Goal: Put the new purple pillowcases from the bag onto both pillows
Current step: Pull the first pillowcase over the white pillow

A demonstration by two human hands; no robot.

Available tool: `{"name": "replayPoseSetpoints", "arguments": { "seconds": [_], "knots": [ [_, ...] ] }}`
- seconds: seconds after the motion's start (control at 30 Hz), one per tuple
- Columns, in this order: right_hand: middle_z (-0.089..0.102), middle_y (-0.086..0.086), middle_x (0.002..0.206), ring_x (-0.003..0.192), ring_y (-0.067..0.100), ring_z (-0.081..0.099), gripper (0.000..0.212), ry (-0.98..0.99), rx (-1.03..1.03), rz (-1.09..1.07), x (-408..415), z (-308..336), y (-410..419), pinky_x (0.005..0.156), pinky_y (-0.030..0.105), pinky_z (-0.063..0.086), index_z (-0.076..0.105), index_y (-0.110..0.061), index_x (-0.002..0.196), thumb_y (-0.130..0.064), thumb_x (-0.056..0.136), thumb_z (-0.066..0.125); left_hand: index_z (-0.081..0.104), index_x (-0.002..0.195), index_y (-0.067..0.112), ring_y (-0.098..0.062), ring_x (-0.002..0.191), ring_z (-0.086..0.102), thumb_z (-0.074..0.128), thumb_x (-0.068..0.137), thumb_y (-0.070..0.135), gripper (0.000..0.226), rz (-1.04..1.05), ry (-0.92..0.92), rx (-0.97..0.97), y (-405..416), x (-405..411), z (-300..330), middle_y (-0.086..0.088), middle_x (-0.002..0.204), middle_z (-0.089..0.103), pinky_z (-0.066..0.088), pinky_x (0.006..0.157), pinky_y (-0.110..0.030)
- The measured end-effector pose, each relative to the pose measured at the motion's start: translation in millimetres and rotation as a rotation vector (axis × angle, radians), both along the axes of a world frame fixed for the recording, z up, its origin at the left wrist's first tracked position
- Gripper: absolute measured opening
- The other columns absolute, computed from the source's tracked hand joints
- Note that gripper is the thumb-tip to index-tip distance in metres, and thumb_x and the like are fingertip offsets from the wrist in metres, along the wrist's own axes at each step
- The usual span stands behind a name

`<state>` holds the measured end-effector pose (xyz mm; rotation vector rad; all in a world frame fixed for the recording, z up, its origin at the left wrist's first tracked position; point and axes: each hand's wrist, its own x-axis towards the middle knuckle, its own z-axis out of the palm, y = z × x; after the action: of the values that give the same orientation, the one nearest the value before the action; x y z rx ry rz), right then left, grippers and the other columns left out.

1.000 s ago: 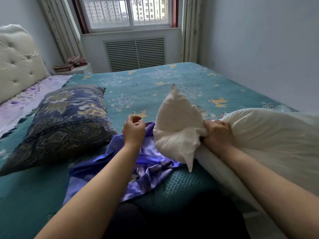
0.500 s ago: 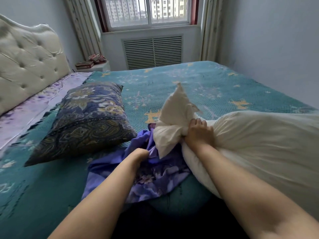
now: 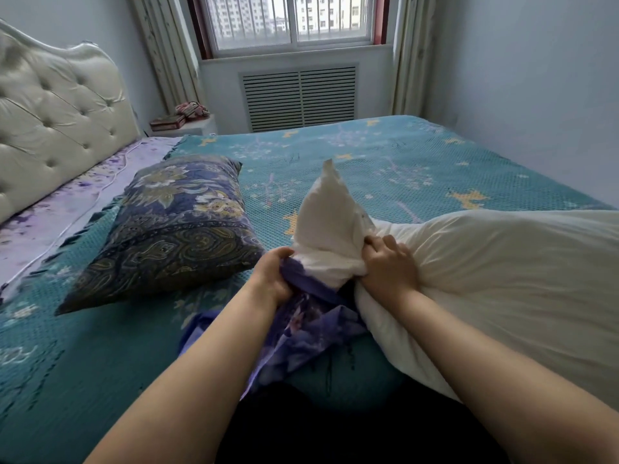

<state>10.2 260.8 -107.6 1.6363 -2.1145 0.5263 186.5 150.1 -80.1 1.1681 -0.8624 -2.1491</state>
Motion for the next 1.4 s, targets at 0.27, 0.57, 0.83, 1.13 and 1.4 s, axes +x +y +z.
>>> {"name": "replayPoseSetpoints", "arguments": {
  "seconds": [0.27,0.57,0.83,1.13,1.4],
  "knots": [
    [0.067,-0.008,0.099,0.096,0.016,0.044,0.032,0.202,0.000,0.290,-10.0,21.4,43.0,0.078,0.029,0.049,0.067,-0.019,0.081,-0.028,0.054,0.053,0.057,0.078,0.001,-0.025,0.060,0.052,0.043,0.074,-0.006,0.016,0.261,-0.480,-0.425,-29.1,14.7,9.9,-0.014,0.068,0.053,0.044,0.059,-0.028],
    [0.047,0.021,0.136,0.133,0.041,0.036,0.034,0.251,0.208,0.487,22.6,33.9,63.8,0.111,0.051,0.029,0.064,-0.015,0.085,-0.019,0.051,0.066,0.054,0.068,0.004,-0.027,0.073,0.051,0.046,0.079,0.003,0.014,0.102,-0.913,-1.047,-31.7,5.8,118.2,-0.012,0.069,0.052,0.038,0.063,-0.031],
    [0.038,0.013,0.143,0.121,0.031,0.050,0.041,0.258,0.626,0.500,50.4,58.6,26.7,0.098,0.041,0.042,0.054,-0.013,0.120,-0.029,0.082,0.057,0.069,0.089,0.003,-0.032,0.089,0.062,0.051,0.090,0.023,0.026,-0.373,-0.928,-1.411,62.2,-67.1,125.0,-0.019,0.094,0.067,0.043,0.067,-0.027],
    [0.025,0.009,0.155,0.137,0.025,0.034,0.108,-0.136,0.415,0.387,47.0,39.2,17.8,0.110,0.031,0.028,0.009,-0.014,0.149,-0.061,0.069,0.064,0.063,0.106,0.017,-0.034,0.104,0.058,0.045,0.086,0.015,0.027,-0.224,-1.209,-1.470,36.6,-18.5,101.7,-0.014,0.114,0.063,0.044,0.081,-0.035],
    [0.028,0.015,0.152,0.139,0.027,0.028,0.054,-0.082,0.572,0.474,65.0,54.7,13.2,0.113,0.032,0.018,0.032,-0.005,0.144,-0.030,0.097,0.046,0.067,0.082,0.001,-0.027,0.087,0.062,0.042,0.071,0.010,0.029,-0.421,-0.708,-1.154,84.5,-57.4,77.3,-0.022,0.089,0.068,0.039,0.065,-0.028]
  ]
}}
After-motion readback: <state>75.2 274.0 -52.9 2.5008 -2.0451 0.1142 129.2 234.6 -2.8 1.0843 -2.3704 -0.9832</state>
